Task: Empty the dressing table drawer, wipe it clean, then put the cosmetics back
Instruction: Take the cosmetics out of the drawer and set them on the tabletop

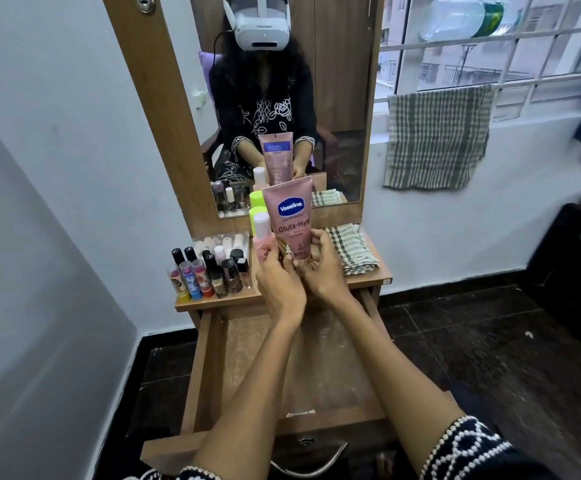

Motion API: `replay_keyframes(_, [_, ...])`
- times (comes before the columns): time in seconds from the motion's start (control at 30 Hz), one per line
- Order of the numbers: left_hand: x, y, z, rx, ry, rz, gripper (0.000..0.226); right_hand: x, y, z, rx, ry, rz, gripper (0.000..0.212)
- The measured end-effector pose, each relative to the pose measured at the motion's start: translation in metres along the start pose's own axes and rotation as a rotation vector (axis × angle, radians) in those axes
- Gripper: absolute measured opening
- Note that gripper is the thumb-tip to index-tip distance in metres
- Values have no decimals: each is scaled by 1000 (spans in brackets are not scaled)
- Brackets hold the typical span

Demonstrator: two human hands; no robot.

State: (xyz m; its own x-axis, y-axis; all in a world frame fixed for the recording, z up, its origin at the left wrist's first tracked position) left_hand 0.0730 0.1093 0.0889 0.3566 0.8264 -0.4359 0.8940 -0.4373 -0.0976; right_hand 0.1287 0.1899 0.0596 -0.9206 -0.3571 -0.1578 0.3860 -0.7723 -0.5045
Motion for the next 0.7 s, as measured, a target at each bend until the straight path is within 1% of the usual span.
replay_keyframes(0.17, [2,1,1,-1,-22,-18,21,1,1,-4,10,3,1,52])
replay_keyframes(0.37, [3,3,-1,16,-6,-51,21,-1,2,-3,-7,5,0,53])
replay_keyframes(0.5, [2,6,0,5,-1,-71,22,-4,7,4,17,-29,1,60])
replay_keyframes(0.6, [-2,19,2,41,51,-115,28,-16,18,8,35,-22,-96,65])
replay_keyframes(0.7, [-9,51,-2,216,192,-175,38,-36,28,11,17,-31,-273,54])
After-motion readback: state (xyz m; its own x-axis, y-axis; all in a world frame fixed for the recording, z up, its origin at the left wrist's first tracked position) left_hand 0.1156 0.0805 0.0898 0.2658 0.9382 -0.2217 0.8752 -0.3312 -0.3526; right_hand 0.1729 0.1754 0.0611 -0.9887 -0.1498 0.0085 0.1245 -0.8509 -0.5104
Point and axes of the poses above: each hand's wrist, its own y-axis away from the middle knuckle, its own x-axis out of the palm, z = x × y, the point moved 3 cm from there along -y, towards the middle knuckle, and after that the axes turned 14 degrees about -x, right-handed, at the moved point
